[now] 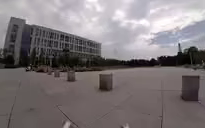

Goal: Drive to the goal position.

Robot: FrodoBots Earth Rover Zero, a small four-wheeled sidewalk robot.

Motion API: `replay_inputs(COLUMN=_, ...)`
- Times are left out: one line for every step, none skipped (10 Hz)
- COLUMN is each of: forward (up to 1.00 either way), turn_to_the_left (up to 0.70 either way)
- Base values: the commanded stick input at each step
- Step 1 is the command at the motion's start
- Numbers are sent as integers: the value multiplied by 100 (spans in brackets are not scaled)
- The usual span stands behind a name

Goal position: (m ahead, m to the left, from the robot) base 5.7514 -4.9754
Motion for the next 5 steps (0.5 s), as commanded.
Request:
replay_inputs(forward=70, turn_to_the_left=0)
replay_inputs(forward=70, turn_to_the_left=0)
replay_inputs(forward=70, turn_to_the_left=0)
replay_inputs(forward=70, turn_to_the_left=0)
replay_inputs(forward=70, turn_to_the_left=0)
